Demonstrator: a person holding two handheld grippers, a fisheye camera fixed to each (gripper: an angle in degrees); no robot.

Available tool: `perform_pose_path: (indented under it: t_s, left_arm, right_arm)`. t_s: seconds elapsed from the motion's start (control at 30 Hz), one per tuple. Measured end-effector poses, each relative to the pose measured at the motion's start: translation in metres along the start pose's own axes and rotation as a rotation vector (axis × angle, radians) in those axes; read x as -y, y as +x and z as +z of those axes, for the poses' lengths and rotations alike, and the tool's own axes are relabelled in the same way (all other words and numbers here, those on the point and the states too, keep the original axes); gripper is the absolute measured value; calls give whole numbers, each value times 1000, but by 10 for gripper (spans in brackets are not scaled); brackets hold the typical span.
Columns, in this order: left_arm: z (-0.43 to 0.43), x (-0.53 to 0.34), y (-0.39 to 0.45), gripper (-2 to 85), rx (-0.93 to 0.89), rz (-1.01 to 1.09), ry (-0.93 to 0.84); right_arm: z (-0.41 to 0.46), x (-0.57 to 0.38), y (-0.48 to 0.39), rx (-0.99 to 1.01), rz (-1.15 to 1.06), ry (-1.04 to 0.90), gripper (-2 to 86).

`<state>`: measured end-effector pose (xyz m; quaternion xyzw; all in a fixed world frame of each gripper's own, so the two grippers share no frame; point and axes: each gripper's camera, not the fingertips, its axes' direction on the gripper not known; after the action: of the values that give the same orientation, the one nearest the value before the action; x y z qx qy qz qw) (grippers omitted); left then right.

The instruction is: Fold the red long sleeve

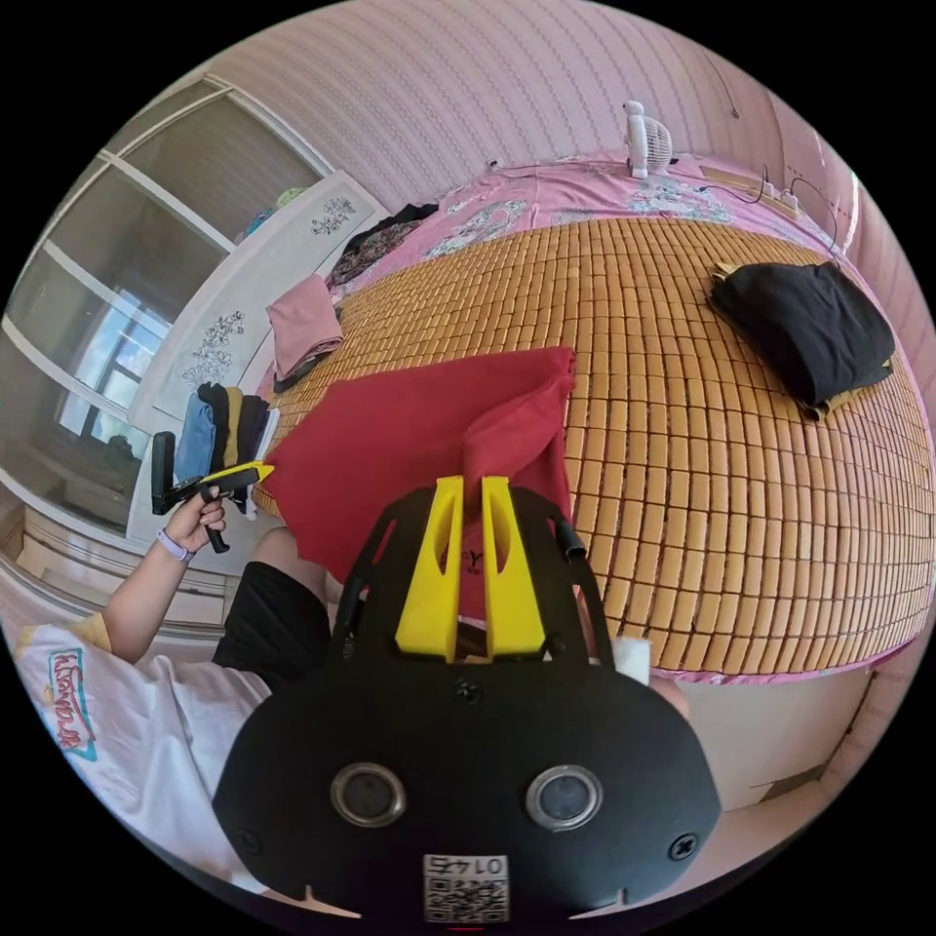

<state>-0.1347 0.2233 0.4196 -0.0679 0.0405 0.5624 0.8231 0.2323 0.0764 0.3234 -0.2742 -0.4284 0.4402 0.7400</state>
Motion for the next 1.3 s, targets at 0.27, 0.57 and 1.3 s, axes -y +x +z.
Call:
perform_pose_path:
  t_s: [0.27, 0.57, 1.3]
  left_arm:
    - [70, -27, -10, 52, 75, -77, -133]
    - [26, -42, 12, 49, 68, 12, -84]
    - [156, -75, 199, -10, 65, 517, -91]
  right_arm:
    - [95, -12, -3, -89, 124, -188, 43]
    - [101, 29, -68, -398, 36, -183, 23]
    - [395, 241, -357, -407, -822, -691, -9]
